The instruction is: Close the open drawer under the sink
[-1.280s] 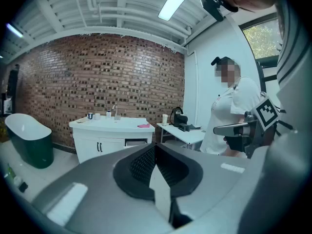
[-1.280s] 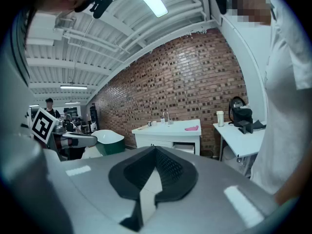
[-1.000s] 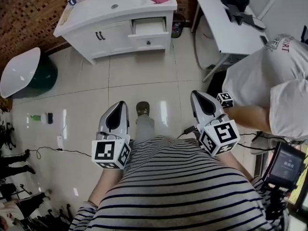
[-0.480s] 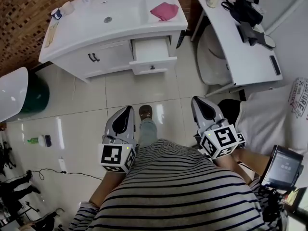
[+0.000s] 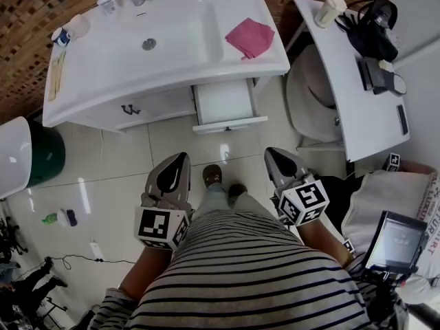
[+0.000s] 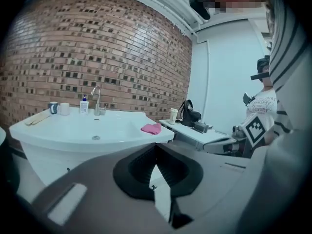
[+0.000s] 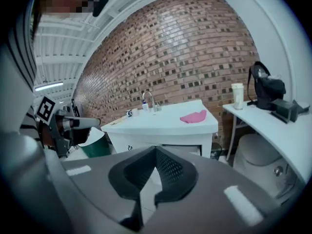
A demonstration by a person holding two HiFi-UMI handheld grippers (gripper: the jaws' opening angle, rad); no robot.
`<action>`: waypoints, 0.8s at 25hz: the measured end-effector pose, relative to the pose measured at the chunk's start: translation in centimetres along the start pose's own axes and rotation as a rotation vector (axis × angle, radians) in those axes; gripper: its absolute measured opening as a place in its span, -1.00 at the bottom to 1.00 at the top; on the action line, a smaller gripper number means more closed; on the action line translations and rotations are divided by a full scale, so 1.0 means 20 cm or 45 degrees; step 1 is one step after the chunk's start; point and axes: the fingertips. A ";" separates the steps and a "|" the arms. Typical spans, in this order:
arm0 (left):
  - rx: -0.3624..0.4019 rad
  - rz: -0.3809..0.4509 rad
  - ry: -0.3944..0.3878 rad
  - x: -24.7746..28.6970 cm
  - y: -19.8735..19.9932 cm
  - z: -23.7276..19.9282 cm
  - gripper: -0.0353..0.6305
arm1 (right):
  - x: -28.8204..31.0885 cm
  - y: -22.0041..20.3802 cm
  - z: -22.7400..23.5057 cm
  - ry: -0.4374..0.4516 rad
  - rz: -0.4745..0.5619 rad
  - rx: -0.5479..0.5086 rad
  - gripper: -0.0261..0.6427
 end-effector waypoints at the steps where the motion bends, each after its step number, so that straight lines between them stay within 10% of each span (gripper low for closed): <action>1: -0.006 -0.010 0.000 0.04 0.00 -0.01 -0.85 | 0.07 -0.05 0.04 -0.004 -0.030 0.038 -0.92; 8: -0.086 -0.092 -0.009 0.17 -0.12 0.04 -0.85 | 0.47 -0.55 0.24 0.001 -0.290 0.011 -0.92; 20: -0.249 -0.147 0.010 0.51 -0.72 -0.05 -0.85 | 0.90 -0.97 0.47 -0.091 -0.245 -0.174 -0.92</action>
Point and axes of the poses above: the fingertips, and each gripper's own axes: x forward along the fingers, z to its right, y out of its top, and after that the axes turned 2 degrees about z, right-handed
